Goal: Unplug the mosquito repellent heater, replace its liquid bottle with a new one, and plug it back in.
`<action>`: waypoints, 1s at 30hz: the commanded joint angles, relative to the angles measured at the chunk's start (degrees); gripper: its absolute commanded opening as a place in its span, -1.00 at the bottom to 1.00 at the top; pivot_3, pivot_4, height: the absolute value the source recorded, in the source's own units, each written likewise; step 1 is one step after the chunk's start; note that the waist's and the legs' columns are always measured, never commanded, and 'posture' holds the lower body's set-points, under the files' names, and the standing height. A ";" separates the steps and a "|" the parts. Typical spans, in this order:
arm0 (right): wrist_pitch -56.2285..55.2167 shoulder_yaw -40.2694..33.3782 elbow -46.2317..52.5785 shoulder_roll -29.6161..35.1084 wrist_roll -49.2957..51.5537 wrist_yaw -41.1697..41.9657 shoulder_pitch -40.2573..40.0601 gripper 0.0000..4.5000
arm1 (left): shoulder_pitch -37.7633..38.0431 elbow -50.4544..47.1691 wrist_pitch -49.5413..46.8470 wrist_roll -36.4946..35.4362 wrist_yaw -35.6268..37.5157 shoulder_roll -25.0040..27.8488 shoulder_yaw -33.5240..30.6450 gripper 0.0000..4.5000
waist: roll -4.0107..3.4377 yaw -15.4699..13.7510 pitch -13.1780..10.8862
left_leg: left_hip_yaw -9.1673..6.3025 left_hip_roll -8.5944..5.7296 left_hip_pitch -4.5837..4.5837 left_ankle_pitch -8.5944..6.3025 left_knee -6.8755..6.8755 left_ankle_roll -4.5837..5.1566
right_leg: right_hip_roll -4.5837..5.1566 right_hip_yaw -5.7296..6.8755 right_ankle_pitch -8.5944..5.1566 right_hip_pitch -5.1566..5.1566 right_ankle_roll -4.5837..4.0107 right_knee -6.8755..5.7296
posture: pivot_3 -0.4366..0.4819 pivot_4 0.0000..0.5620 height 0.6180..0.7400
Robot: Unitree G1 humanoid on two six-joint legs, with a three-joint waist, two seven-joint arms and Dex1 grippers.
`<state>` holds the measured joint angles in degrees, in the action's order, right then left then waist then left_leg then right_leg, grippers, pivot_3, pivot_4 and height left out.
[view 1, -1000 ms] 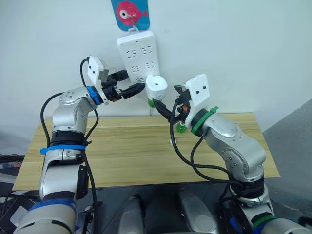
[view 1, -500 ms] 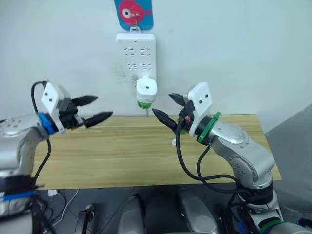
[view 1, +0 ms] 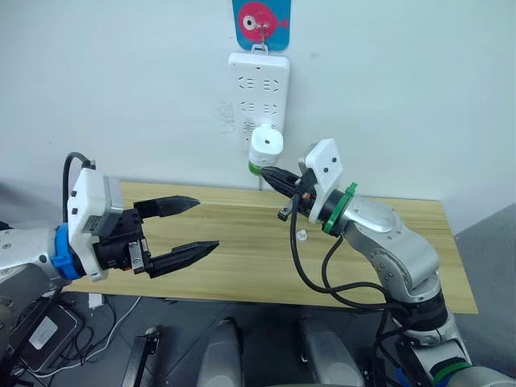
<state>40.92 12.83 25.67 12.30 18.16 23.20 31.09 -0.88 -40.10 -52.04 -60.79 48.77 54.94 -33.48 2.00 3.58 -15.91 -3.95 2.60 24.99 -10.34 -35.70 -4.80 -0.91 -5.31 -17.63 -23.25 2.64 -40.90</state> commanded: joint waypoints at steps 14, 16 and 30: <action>-3.06 0.54 -3.86 -1.68 -4.25 -1.80 2.23 -0.98 | -0.02 1.08 3.86 2.23 0.12 2.69 0.37 1.00 | 0.01 -0.41 0.01 | 0.03 -0.01 0.00 0.00 -0.01 0.00 | -0.01 0.01 0.01 -0.02 -0.02 -0.04 | 0.02 -0.34 0.75; -3.42 0.40 -4.72 -2.18 -5.14 -2.71 2.47 -0.98 | -0.02 1.37 4.38 2.62 0.41 2.71 0.74 1.00 | 0.01 -0.40 0.01 | 0.03 0.00 0.00 0.00 -0.01 0.00 | -0.01 0.00 0.01 -0.02 -0.02 -0.04 | 0.02 -0.34 0.75; -1.74 -3.49 -6.10 -5.70 -5.18 -6.29 3.29 -0.98 | -1.08 1.63 5.41 3.36 0.30 2.47 3.03 1.00 | 0.02 -0.42 0.02 | 0.04 0.00 0.00 0.00 -0.04 0.00 | -0.01 0.01 0.02 -0.02 -0.04 -0.07 | 0.01 -0.33 0.75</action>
<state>39.34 12.51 18.67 7.17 12.90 19.23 32.65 -1.38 -37.84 -48.02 -57.55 49.20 56.78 -30.52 2.02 3.17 -15.89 -3.92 2.60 24.98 -10.34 -35.74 -4.80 -0.92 -5.29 -17.60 -23.27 2.60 -40.98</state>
